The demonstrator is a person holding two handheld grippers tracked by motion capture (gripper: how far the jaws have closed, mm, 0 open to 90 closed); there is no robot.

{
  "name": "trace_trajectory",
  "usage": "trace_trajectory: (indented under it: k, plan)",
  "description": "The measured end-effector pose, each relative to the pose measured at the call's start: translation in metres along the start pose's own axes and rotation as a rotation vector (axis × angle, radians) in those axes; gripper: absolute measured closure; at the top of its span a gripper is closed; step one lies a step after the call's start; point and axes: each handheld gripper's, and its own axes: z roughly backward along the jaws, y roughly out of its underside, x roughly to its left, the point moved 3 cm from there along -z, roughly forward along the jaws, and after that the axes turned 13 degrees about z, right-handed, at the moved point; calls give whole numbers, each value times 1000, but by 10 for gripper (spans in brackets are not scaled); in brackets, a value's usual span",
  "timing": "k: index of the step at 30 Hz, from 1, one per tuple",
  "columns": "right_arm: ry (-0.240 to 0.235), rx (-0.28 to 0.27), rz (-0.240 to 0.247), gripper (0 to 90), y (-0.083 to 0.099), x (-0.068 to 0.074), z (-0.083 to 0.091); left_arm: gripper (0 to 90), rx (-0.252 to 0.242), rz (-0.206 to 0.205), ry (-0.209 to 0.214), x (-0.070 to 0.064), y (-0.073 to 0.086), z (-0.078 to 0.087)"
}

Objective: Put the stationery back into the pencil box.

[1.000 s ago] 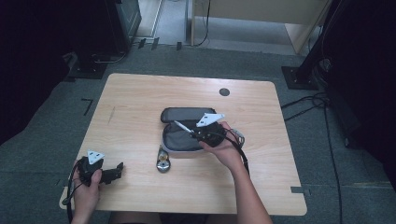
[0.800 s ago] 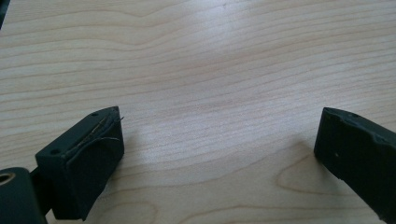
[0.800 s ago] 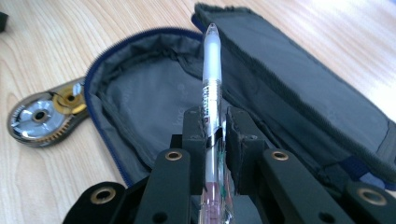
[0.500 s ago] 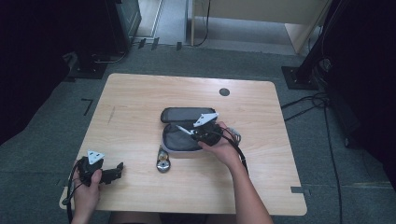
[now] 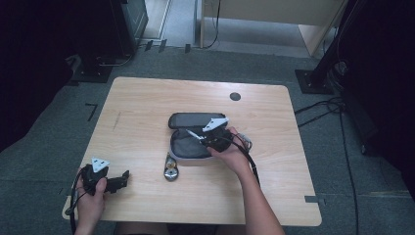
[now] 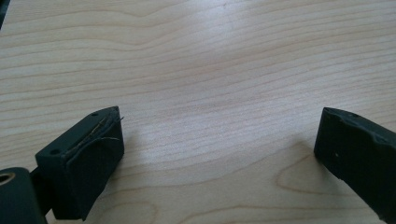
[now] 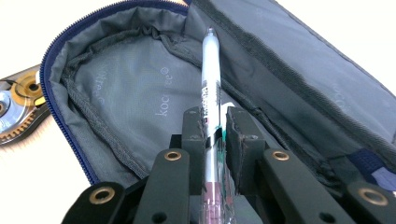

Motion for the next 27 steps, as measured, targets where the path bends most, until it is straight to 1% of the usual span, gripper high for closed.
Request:
trace_trajectory:
  k: [2,3,5,6,7,9,11,12,13,15,16,17,19,20,23,24,26,27]
  plan:
    - [-1,16,6,771,0,2,-2,17,0,0,0,0,0,0]
    - [-2,15,5,768,1,3,-3,17,1,-1,0,0,0,0]
    - [-1,11,-7,763,2,3,-3,17,0,0,0,0,0,0]
    - [5,2,-13,760,3,2,-3,17,0,0,0,0,0,0]
    - [10,-1,-32,759,3,2,-3,17,0,0,0,0,0,0]
    - [22,-15,-40,755,2,0,-1,17,0,0,0,0,0,0]
    - [38,-23,-48,745,1,-1,2,17,0,-1,0,0,0,0]
    - [38,-23,-48,745,1,-1,2,17,0,-1,0,0,0,0]
    - [55,-35,-50,738,1,-2,7,17,0,-1,0,0,0,0]
    - [62,-41,-59,726,1,-2,12,17,0,0,0,0,0,0]
    - [70,-53,-55,716,1,-1,15,17,0,0,0,0,0,0]
    - [74,-62,-66,704,2,1,18,17,0,-1,0,0,0,0]
    - [85,-73,-81,661,4,5,23,17,1,-1,0,0,0,0]
    - [98,-88,-95,628,5,7,27,17,1,-1,0,0,0,0]
    - [112,-120,-134,547,9,14,36,17,0,2,-2,0,0,0]
    - [122,-133,-155,514,11,18,41,17,0,2,-3,0,0,0]
    - [125,-152,-178,460,13,24,46,17,0,1,-3,0,0,0]
    - [135,-158,-182,432,14,29,50,17,0,1,-3,0,0,0]
